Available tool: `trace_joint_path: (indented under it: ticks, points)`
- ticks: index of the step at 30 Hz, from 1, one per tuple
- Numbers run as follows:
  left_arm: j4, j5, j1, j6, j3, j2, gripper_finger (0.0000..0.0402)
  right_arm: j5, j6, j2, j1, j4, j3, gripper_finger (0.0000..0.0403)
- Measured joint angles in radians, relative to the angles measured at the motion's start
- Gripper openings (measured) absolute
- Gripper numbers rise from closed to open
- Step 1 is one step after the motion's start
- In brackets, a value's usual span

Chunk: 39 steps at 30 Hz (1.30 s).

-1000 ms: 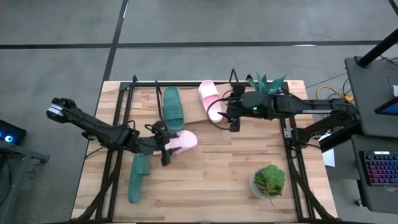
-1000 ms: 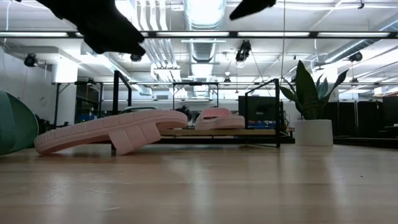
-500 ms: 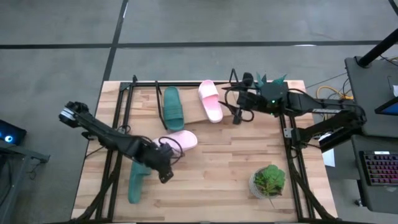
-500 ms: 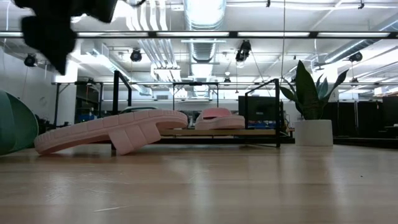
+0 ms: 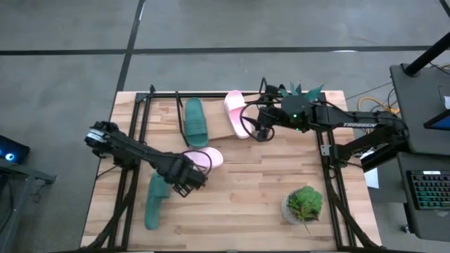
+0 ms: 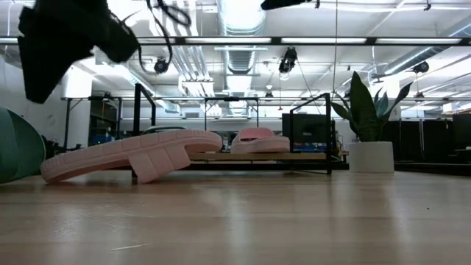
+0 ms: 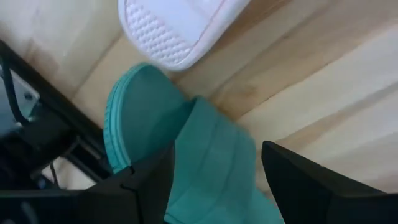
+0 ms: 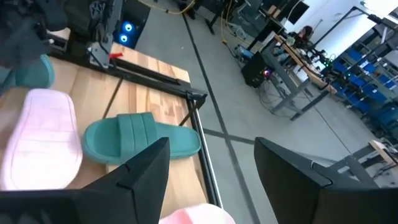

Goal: Pick and place slides into the shelf
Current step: Put the green slide on the shelf

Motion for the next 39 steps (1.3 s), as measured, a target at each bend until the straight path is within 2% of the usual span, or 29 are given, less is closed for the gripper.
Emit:
trace_joint_path:
  ticks: [5, 9, 13, 18, 22, 29, 36, 39]
  points:
    - [-0.001, 0.090, 0.080, 0.085, -0.078, -0.004, 0.0224, 0.000, -0.014, 0.038, -0.020, 0.000, 0.000, 0.0224]
    - [-0.001, 0.125, 0.129, 0.155, -0.109, -0.009, 0.0224, 0.000, -0.029, 0.063, -0.036, 0.000, 0.000, 0.0224]
    - [0.001, 0.195, 0.169, 0.173, -0.141, -0.008, 0.0224, 0.000, -0.040, 0.078, -0.044, 0.000, 0.000, 0.0224]
    - [0.047, 0.295, 0.180, 0.198, -0.183, -0.009, 0.0224, 0.000, -0.040, 0.077, -0.046, 0.001, 0.000, 0.0224]
    - [0.131, 0.334, 0.181, 0.200, -0.246, -0.009, 0.0224, 0.000, -0.040, 0.071, -0.046, 0.000, 0.000, 0.0224]
    - [0.185, 0.507, 0.181, 0.199, -0.304, -0.009, 0.0224, 0.000, -0.048, 0.069, -0.046, 0.001, 0.000, 0.0224]
    - [0.186, 0.529, 0.181, 0.223, -0.305, -0.009, 0.0221, 0.000, -0.048, 0.069, -0.046, 0.001, 0.000, 0.0224]
    - [0.186, 0.529, 0.181, 0.224, -0.308, -0.009, 0.0202, 0.000, -0.048, 0.069, -0.046, 0.000, 0.000, 0.0224]
